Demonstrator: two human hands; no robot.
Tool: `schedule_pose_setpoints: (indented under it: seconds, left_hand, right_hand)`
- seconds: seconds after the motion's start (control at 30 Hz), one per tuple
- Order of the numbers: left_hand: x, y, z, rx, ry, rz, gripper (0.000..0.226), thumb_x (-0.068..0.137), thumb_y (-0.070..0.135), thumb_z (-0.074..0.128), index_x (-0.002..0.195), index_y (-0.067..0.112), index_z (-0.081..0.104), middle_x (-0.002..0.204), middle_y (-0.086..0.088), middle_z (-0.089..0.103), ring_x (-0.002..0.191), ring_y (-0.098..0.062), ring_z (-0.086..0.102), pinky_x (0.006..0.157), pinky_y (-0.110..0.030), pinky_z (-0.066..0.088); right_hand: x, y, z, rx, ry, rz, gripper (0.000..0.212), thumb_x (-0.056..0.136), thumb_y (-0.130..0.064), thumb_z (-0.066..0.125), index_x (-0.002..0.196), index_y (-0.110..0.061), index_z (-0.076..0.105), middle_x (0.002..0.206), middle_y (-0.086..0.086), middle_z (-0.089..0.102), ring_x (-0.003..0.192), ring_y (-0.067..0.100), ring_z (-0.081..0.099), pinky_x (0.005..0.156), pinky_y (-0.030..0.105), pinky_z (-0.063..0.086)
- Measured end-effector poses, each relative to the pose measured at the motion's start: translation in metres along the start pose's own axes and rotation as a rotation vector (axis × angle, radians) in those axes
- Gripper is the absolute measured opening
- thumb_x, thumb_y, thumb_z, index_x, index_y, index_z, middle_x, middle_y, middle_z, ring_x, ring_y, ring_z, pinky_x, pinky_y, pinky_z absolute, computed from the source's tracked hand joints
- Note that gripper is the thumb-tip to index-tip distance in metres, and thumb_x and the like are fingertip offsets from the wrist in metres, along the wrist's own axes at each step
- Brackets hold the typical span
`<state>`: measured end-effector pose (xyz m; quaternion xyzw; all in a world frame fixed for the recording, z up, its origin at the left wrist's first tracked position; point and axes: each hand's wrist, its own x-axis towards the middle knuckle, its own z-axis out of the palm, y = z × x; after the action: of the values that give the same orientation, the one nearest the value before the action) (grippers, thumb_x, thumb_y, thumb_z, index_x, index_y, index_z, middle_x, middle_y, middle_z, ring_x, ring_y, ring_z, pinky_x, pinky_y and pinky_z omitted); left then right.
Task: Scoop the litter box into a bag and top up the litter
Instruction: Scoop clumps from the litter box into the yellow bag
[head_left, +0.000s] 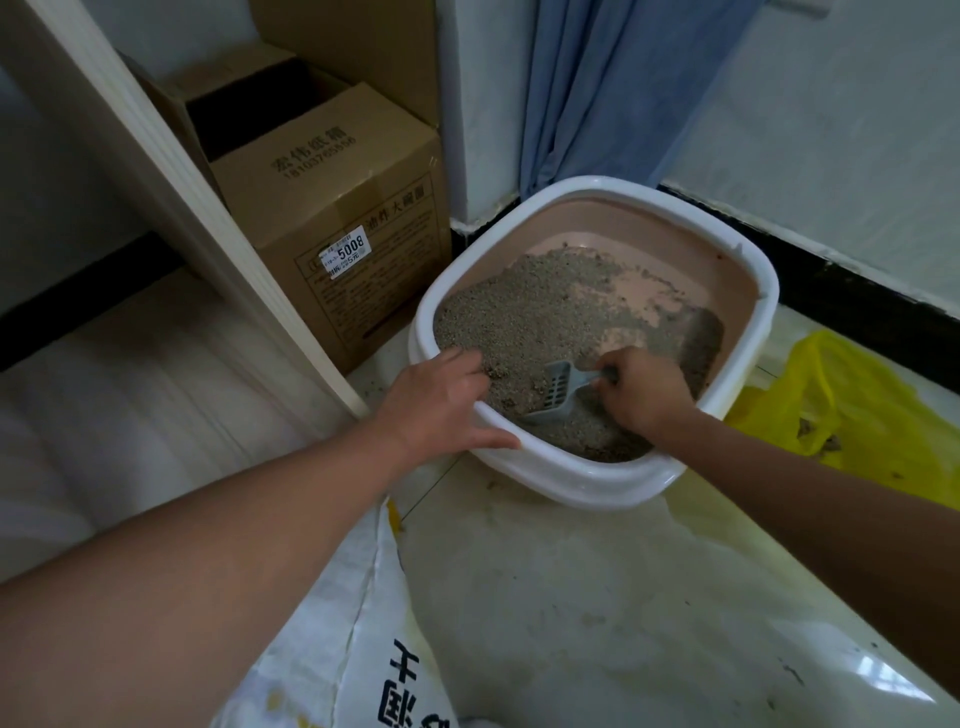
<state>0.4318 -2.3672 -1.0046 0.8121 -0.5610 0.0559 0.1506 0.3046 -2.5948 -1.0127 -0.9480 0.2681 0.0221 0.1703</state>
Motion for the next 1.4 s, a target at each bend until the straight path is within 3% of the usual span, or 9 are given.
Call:
schedule_pose_setpoints:
  seconds: [0.23, 0.33, 0.5, 0.63, 0.77, 0.9, 1.03, 1.23, 1.4]
  left_hand:
    - [0.001, 0.0, -0.001, 0.013, 0.001, 0.023, 0.061, 0.066, 0.076, 0.056, 0.067, 0.014, 0.062, 0.079, 0.004, 0.049, 0.075, -0.014, 0.048, 0.05, -0.028, 0.04]
    - [0.001, 0.0, 0.0, 0.022, 0.009, 0.017, 0.064, 0.066, 0.077, 0.054, 0.068, 0.014, 0.064, 0.079, 0.003, 0.051, 0.075, -0.014, 0.049, 0.05, -0.029, 0.044]
    - [0.001, 0.002, -0.001, 0.026, 0.018, 0.012, 0.058, 0.063, 0.072, 0.067, 0.069, 0.014, 0.065, 0.078, 0.004, 0.05, 0.074, -0.015, 0.05, 0.05, -0.027, 0.039]
    - [0.001, 0.003, -0.002, 0.037, 0.027, 0.021, 0.056, 0.063, 0.069, 0.072, 0.068, 0.014, 0.064, 0.076, 0.002, 0.051, 0.073, -0.015, 0.05, 0.051, -0.025, 0.033]
    - [0.003, 0.004, -0.003, 0.046, 0.004, 0.039, 0.058, 0.065, 0.071, 0.065, 0.07, 0.014, 0.065, 0.078, 0.002, 0.052, 0.075, -0.016, 0.052, 0.049, -0.026, 0.038]
    - [0.004, 0.003, -0.005, 0.077, -0.04, 0.048, 0.06, 0.067, 0.074, 0.059, 0.071, 0.014, 0.065, 0.081, 0.002, 0.053, 0.078, -0.016, 0.052, 0.051, -0.028, 0.041]
    - [0.006, 0.004, -0.008, 0.103, -0.062, 0.061, 0.057, 0.067, 0.073, 0.064, 0.07, 0.016, 0.064, 0.081, 0.003, 0.053, 0.078, -0.015, 0.051, 0.053, -0.026, 0.039]
    - [0.01, 0.006, -0.016, 0.159, -0.219, 0.057, 0.059, 0.074, 0.074, 0.058, 0.083, 0.017, 0.067, 0.09, 0.004, 0.053, 0.086, -0.014, 0.05, 0.061, -0.028, 0.041]
    - [0.028, 0.009, -0.028, 0.269, -0.439, 0.118, 0.064, 0.08, 0.078, 0.046, 0.091, 0.018, 0.065, 0.094, 0.004, 0.055, 0.089, -0.015, 0.052, 0.072, -0.038, 0.05]
  right_hand:
    - [0.01, -0.025, 0.025, 0.05, 0.111, 0.065, 0.021, 0.09, -0.014, 0.052, 0.1, -0.017, 0.07, 0.092, 0.007, 0.065, 0.075, 0.022, 0.055, 0.062, 0.03, 0.045]
    - [0.015, -0.033, 0.034, 0.091, 0.063, 0.103, 0.022, 0.091, -0.014, 0.054, 0.108, -0.015, 0.069, 0.098, 0.008, 0.065, 0.078, 0.022, 0.057, 0.063, 0.028, 0.041]
    - [0.028, -0.054, 0.036, 0.032, -0.146, 0.1, 0.023, 0.094, -0.015, 0.052, 0.114, -0.009, 0.063, 0.098, 0.009, 0.065, 0.083, 0.023, 0.061, 0.069, 0.033, 0.054]
    - [0.03, -0.062, 0.043, 0.059, -0.135, 0.083, 0.019, 0.095, -0.017, 0.05, 0.109, -0.01, 0.061, 0.09, 0.008, 0.059, 0.078, 0.022, 0.056, 0.066, 0.033, 0.05]
    - [0.029, -0.05, 0.043, 0.149, -0.146, 0.085, 0.019, 0.095, -0.02, 0.051, 0.109, -0.011, 0.063, 0.1, 0.01, 0.065, 0.083, 0.023, 0.058, 0.067, 0.03, 0.045]
    - [0.028, -0.039, 0.034, 0.229, -0.141, -0.005, 0.016, 0.096, -0.019, 0.05, 0.105, -0.013, 0.062, 0.089, 0.009, 0.065, 0.078, 0.024, 0.062, 0.068, 0.034, 0.05]
    - [0.029, -0.036, 0.023, 0.258, -0.112, -0.059, 0.012, 0.096, -0.02, 0.05, 0.099, -0.017, 0.061, 0.084, 0.007, 0.062, 0.074, 0.024, 0.059, 0.061, 0.03, 0.042]
    - [0.018, -0.02, 0.006, 0.221, -0.055, -0.042, 0.012, 0.095, -0.018, 0.05, 0.093, -0.021, 0.061, 0.081, 0.007, 0.063, 0.072, 0.024, 0.058, 0.052, 0.027, 0.035]
    - [0.006, 0.0, -0.01, 0.176, 0.01, -0.042, 0.02, 0.095, -0.018, 0.05, 0.103, -0.009, 0.066, 0.079, 0.006, 0.061, 0.069, 0.023, 0.054, 0.058, 0.032, 0.04]
